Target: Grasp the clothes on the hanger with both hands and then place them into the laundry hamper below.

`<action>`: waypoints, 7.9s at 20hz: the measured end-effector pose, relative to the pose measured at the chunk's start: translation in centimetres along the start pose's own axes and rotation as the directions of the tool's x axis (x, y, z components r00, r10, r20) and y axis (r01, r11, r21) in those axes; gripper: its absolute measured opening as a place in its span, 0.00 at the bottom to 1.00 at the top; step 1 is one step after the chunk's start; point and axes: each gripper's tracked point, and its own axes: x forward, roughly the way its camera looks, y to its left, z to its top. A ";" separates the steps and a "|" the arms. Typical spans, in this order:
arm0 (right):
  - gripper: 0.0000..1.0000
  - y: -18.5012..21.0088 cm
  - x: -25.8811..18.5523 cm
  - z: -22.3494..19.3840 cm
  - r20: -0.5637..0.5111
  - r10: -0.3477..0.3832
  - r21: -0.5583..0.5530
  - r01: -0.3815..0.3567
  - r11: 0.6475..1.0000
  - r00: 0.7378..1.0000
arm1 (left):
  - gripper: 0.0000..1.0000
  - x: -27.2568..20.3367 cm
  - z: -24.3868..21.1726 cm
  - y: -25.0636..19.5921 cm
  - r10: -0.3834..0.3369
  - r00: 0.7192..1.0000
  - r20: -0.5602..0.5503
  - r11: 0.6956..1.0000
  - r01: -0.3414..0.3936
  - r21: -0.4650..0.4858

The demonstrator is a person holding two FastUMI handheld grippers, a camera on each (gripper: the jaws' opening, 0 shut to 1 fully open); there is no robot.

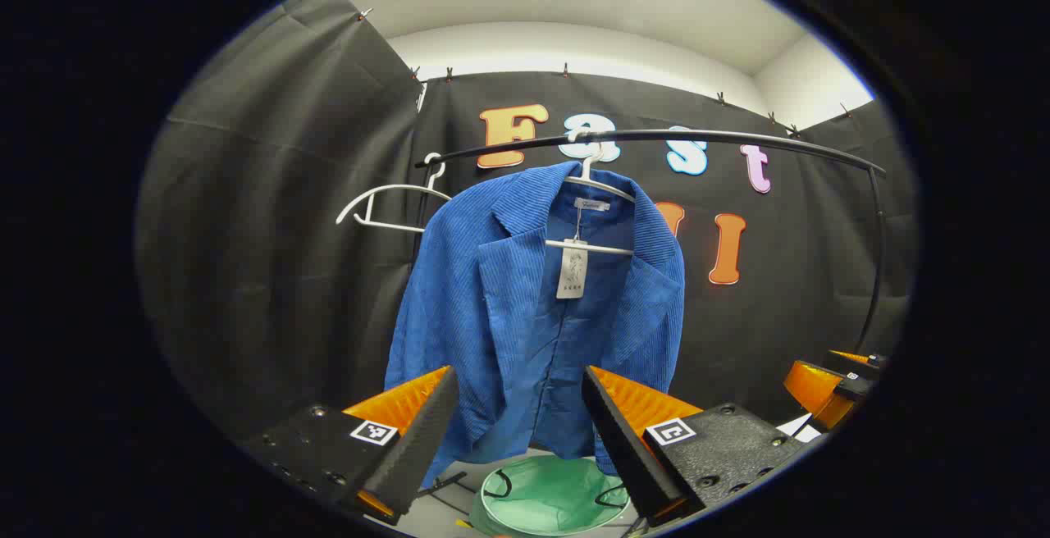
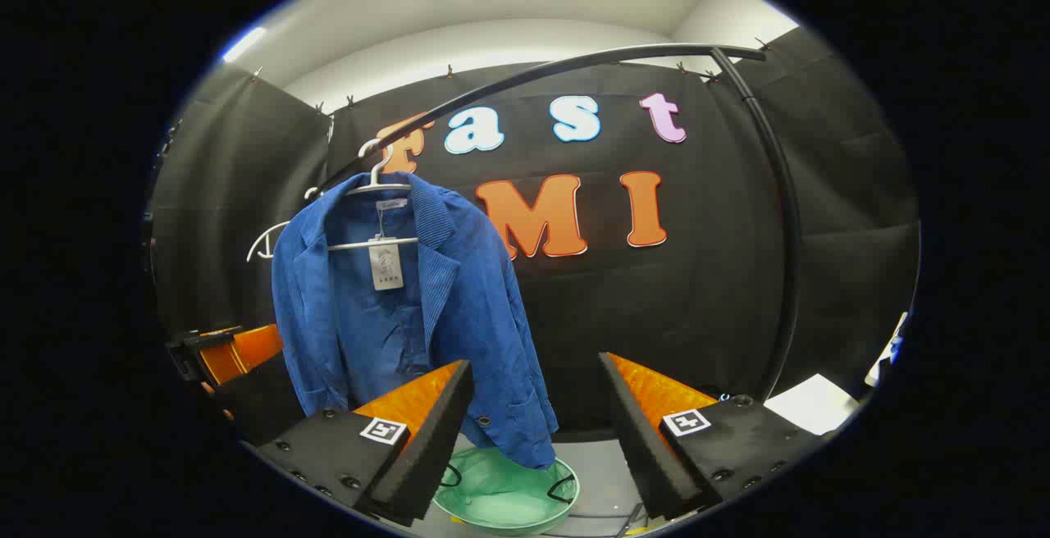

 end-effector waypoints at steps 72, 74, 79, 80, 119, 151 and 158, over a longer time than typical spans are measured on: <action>0.10 14.6 24.0 3.7 -0.038 0.426 0.171 -0.415 0.894 0.904 | 0.38 15.5 2.1 3.6 -0.030 0.999 -0.019 0.999 0.031 0.027; 0.10 14.2 23.4 3.9 -0.039 0.436 0.173 -0.423 0.889 0.899 | 0.20 15.2 2.0 3.6 -0.022 1.000 -0.022 0.999 0.023 0.022; 0.10 13.4 21.5 4.8 -0.024 0.479 0.190 -0.466 0.864 0.878 | 0.01 13.1 2.8 2.4 -0.031 0.999 -0.021 0.997 0.032 0.073; 0.10 13.5 20.9 5.1 -0.017 0.500 0.197 -0.487 0.851 0.866 | 0.00 12.5 3.4 2.5 -0.027 1.000 0.004 0.998 0.026 0.065; 0.10 4.5 25.0 18.6 0.241 0.468 0.546 -0.518 0.659 0.850 | 0.00 16.2 22.3 16.9 -0.080 0.963 0.258 0.990 0.106 -0.088; 0.10 -0.4 35.1 10.8 -0.035 0.312 0.622 -0.224 0.750 0.949 | 0.00 25.4 12.9 18.6 -0.091 0.994 0.051 0.987 0.097 -0.132; 0.10 -0.6 32.9 6.5 -0.120 0.298 0.608 -0.167 0.776 0.947 | 0.00 23.6 9.0 19.4 -0.078 0.996 -0.032 0.987 0.073 -0.144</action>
